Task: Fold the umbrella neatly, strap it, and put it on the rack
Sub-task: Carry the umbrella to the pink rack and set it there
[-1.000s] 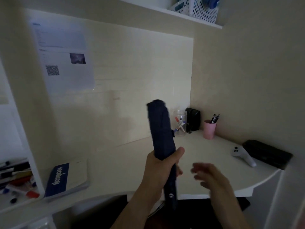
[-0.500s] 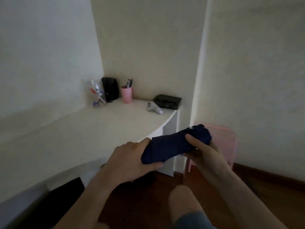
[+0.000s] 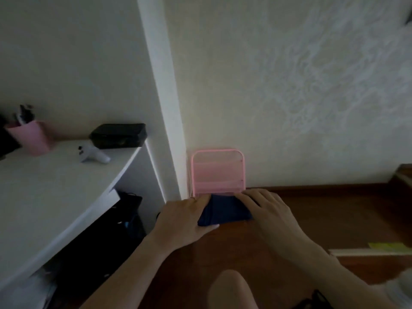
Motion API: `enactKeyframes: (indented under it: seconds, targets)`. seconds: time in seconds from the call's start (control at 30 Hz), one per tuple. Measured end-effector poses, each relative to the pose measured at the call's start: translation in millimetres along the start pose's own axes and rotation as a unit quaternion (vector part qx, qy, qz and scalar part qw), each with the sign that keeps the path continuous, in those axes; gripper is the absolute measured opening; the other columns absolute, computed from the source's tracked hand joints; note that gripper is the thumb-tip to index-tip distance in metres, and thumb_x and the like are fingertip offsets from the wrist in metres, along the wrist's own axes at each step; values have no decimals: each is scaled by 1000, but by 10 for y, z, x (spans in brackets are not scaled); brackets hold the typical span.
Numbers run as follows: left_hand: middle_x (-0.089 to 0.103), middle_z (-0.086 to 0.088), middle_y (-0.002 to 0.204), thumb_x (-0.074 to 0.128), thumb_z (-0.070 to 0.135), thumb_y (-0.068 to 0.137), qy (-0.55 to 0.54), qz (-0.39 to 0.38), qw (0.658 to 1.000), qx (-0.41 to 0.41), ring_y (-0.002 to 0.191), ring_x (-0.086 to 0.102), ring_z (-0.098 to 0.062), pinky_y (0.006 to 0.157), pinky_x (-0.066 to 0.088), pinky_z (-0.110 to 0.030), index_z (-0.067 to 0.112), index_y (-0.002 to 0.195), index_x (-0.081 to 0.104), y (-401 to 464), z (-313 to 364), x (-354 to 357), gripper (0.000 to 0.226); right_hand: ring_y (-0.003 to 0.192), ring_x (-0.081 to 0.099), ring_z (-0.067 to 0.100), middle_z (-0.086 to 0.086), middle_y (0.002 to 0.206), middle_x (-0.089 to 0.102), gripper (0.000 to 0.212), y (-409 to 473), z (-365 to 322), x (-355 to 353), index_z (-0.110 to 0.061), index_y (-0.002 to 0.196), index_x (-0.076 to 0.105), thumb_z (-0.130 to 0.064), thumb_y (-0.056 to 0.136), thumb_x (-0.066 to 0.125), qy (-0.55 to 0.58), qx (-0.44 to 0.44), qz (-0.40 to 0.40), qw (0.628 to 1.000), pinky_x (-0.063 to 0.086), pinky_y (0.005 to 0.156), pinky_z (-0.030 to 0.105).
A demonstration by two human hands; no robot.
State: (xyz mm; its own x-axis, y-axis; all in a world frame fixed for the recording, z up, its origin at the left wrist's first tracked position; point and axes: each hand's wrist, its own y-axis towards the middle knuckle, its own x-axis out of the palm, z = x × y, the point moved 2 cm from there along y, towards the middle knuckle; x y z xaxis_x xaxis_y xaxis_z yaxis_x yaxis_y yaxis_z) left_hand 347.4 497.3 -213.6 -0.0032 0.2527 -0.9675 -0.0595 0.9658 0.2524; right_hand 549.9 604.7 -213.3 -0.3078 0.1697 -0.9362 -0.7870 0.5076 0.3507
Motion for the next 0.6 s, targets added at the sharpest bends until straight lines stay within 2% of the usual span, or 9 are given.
enactKeyframes:
  seconds: [0.1,0.17,0.27,0.33,0.43,0.6]
  targets:
    - [69,9,109,45,75,87,-26,-38,999,17,92,69,-15,71,53,-31,28,135,48,641,-181,519,68,95,71,22,-1,108,72,70,395,419,525,-22,117,67,-13,52,92,12,34,-15,999,59,77,37]
    - [64,3,118,50,64,86,-41,-59,997,21,101,64,-19,78,54,-34,25,140,40,1101,-372,893,67,91,72,21,-2,104,73,67,731,714,958,-22,113,68,-12,51,92,9,54,-33,998,60,73,35]
    - [59,0,117,53,47,83,-58,-87,994,3,90,59,-18,71,51,-32,21,130,38,1783,-794,1527,56,91,71,21,-1,103,74,62,1321,1158,1692,-21,113,68,-15,56,92,4,75,-66,995,59,76,35]
    - [59,-2,110,56,40,86,-55,-103,993,-11,81,56,-15,65,45,-25,20,118,42,2228,-1110,2043,41,101,67,21,0,113,71,58,1735,1459,2243,-21,121,64,-17,68,87,5,80,-85,993,57,84,35]
    - [58,-3,111,60,35,89,-67,-120,990,-17,84,60,-16,68,52,-25,18,117,48,2860,-1558,2843,35,116,58,21,0,127,62,50,2324,1873,3080,-21,130,55,-18,84,74,14,74,-91,993,52,94,35]
    - [51,-8,117,59,23,93,-71,-111,991,-38,88,61,-22,70,51,-30,13,120,48,3603,-2207,4026,30,111,57,19,-1,123,61,44,3099,2377,4463,-24,130,51,-17,89,67,43,84,-97,991,50,94,35]
